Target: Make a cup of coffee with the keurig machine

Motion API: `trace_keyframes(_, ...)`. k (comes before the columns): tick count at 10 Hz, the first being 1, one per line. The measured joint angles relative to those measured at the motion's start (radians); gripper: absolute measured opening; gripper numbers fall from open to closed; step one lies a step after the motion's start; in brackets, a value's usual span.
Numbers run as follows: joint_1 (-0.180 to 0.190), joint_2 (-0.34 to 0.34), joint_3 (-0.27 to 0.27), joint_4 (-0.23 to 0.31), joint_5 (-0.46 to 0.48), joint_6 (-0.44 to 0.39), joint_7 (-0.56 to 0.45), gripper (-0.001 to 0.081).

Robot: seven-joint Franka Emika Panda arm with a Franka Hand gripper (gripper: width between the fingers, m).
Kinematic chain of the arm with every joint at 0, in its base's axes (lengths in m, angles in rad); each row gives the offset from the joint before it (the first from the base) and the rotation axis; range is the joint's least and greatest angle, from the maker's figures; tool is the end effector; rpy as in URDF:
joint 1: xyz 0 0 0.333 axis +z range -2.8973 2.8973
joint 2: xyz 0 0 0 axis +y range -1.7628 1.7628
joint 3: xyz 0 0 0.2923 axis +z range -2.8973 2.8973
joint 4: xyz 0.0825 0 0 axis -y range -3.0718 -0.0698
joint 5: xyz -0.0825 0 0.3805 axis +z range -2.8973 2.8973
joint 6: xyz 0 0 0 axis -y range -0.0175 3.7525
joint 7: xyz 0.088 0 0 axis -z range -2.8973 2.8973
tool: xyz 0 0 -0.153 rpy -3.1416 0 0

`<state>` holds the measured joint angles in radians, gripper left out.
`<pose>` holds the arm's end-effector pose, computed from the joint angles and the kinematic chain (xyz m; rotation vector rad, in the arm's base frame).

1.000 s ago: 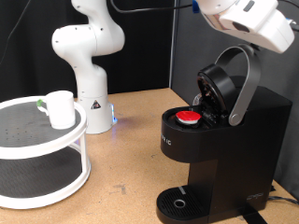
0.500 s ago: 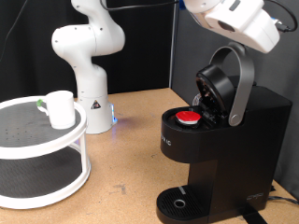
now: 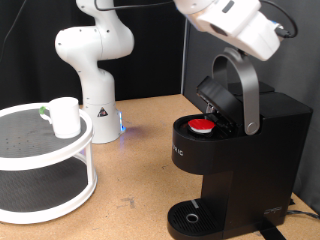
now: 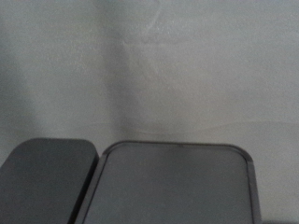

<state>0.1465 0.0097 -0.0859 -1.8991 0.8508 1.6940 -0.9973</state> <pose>0.5335 0.1387 0.4532 -2.0966 -0.9493 -0.2378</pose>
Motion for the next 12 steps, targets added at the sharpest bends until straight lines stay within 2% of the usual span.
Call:
trace_keyframes(3,-0.027,0.0,-0.026,0.002,-0.009,-0.038,-0.042,0.0004)
trace_keyframes(6,-0.048,0.0,-0.045,0.001,-0.064,-0.074,-0.087,0.0004)
trace_keyframes(12,-0.061,-0.011,-0.061,-0.037,-0.179,-0.055,-0.146,0.0004)
